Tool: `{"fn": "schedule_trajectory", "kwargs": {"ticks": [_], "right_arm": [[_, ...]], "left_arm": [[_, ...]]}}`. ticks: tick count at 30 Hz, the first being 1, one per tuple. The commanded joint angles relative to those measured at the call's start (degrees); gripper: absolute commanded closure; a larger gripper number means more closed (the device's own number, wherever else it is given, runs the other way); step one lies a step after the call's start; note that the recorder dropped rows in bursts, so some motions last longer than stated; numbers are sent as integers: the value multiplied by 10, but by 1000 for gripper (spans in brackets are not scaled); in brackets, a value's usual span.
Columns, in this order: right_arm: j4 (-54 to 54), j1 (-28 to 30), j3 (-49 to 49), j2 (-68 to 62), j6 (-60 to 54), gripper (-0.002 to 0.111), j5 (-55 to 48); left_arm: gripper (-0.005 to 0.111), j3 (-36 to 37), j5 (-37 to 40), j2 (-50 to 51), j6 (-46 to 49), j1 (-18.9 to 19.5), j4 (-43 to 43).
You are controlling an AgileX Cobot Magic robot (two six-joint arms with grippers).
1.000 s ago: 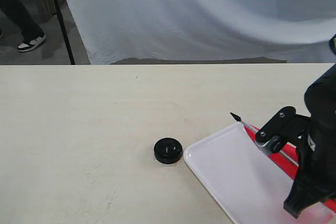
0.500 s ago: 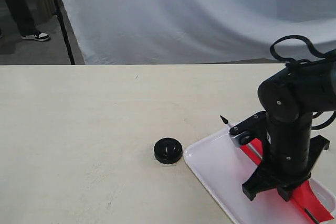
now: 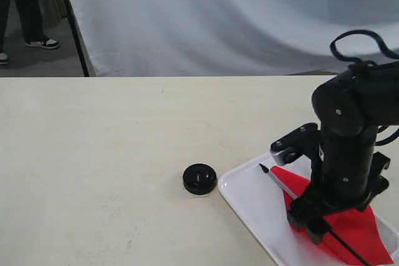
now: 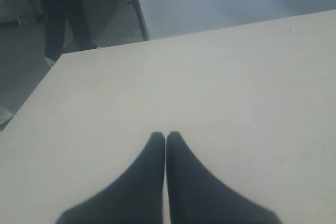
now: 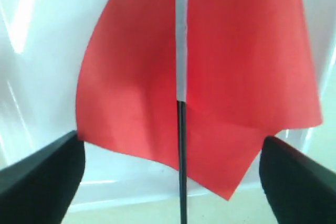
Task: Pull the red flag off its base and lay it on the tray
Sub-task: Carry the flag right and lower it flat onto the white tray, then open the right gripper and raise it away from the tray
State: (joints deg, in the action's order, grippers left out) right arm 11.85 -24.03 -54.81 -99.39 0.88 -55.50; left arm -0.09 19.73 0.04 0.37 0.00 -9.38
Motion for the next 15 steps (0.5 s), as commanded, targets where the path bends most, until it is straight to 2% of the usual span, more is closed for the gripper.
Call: {"fn": "schedule_trajectory", "kwargs": {"ticks": [1,3,4,5,6,8,10,15], "right_arm": [[-1,-1,-5,83,-14,27,19],[-1,-1,-5,128,-5,35,49],[2,-1,-4,151,6,58,69],[5,-1,-4,160,11,76,74],[13,-1,2,176,31,107,86],[15,16,15,199,61,109,105],[-11,60,30,227,68,109,103],[-62,214,100,362,54,109,99]], "left_arm": [[105,1,0,0,-4,1,2],[105,1,0,0,-4,1,2],[105,1,0,0,-4,1,2],[105,1,0,0,-4,1,2],[105,1,0,0,-4,1,2],[105,1,0,0,-4,1,2],[105,1,0,0,-4,1,2],[105,1,0,0,-4,1,2]]}}
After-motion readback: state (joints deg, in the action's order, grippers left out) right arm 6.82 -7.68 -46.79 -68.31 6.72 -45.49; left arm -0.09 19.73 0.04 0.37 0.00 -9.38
